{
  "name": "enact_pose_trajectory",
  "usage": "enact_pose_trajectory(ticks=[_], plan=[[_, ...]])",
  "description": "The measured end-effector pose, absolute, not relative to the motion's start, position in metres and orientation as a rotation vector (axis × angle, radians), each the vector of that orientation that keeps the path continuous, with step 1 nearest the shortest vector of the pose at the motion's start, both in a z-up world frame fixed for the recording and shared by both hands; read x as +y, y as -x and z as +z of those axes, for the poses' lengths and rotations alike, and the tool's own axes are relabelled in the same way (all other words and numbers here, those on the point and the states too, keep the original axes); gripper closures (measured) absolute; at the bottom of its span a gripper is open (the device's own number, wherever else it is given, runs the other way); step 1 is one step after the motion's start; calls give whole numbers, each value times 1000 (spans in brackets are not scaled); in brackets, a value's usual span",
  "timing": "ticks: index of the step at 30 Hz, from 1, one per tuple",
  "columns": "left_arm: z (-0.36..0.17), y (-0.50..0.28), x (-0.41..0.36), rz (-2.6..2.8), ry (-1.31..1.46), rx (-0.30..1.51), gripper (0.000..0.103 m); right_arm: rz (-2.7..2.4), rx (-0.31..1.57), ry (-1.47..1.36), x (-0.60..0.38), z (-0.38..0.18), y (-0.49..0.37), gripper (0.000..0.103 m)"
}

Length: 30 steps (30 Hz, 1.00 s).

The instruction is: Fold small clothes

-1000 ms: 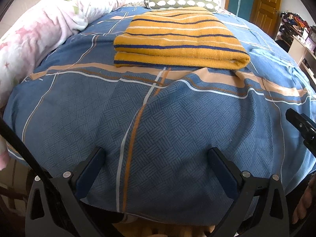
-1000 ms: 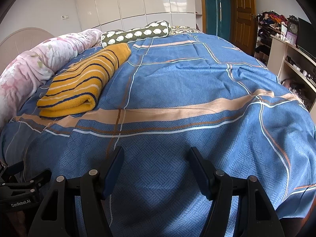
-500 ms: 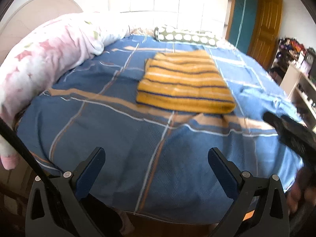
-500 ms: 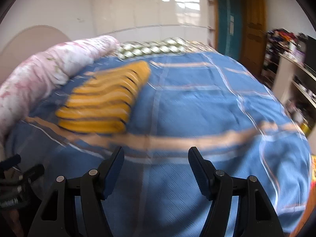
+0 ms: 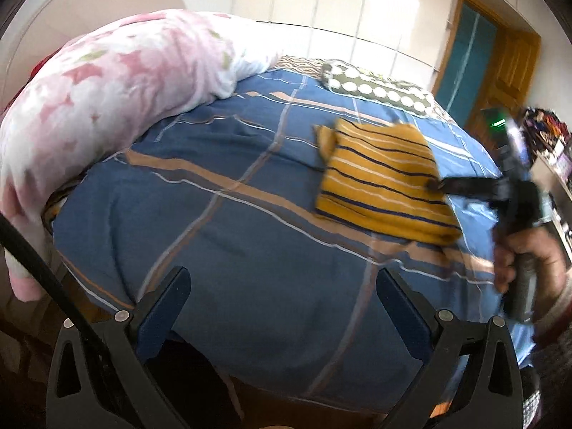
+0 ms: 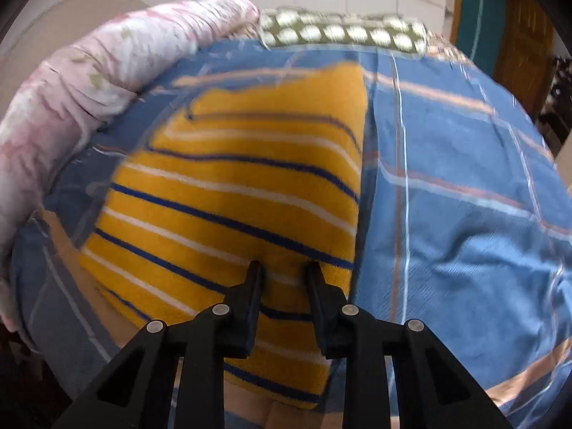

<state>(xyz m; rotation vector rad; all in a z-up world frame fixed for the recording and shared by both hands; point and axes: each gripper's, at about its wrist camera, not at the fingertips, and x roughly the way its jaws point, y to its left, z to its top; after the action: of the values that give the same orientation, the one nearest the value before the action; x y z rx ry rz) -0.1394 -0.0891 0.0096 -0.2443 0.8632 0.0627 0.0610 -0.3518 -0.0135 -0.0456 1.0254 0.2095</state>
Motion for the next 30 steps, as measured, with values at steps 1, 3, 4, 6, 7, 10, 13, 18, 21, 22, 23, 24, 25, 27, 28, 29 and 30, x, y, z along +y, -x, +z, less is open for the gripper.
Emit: enact_pose_trajectory(ticks=[1,3,4,6,7,10,13,18,21,22,23,24,25,27,28,29,30], plan=[[8,138,-85,67,246,866,0,218,997,40,-351,-2,-63,75],[5,134,-77,69,254,870,0,218,956,44,-344,15,-79,75],[3,132,-74,71,261,869,0,214,953,45,-341,17,-89,75],[0,131,-69,74,270,867,0,206,982,32,-334,8,-116,75],[-1,129,-67,71,273,867,0,189,1010,36,-332,-3,-132,75],[-4,127,-61,58,270,870,0,158,1153,5,-329,-46,-168,75],[-7,125,-57,49,256,858,0,185,1063,-40,-315,-19,-168,75],[-12,114,-52,39,268,867,0,272,1101,31,-257,-34,-174,75],[-15,112,-50,47,276,872,0,250,1079,154,-225,-51,-169,73],[-15,112,-49,49,276,874,0,258,1063,180,-218,-47,-167,69],[-15,112,-49,53,273,875,0,299,1052,163,-217,-40,-167,68],[-15,111,-50,58,268,877,0,341,1036,120,-220,-32,-166,68],[-15,110,-50,63,263,880,0,352,1018,85,-226,-26,-167,69],[-14,108,-53,75,254,882,0,300,965,18,-249,-12,-171,69],[-13,107,-55,81,249,882,0,266,938,-18,-264,-8,-173,69],[-12,105,-60,87,240,882,0,219,919,-54,-282,-6,-178,67],[-11,105,-64,91,231,881,0,163,918,-87,-300,-9,-185,64]])
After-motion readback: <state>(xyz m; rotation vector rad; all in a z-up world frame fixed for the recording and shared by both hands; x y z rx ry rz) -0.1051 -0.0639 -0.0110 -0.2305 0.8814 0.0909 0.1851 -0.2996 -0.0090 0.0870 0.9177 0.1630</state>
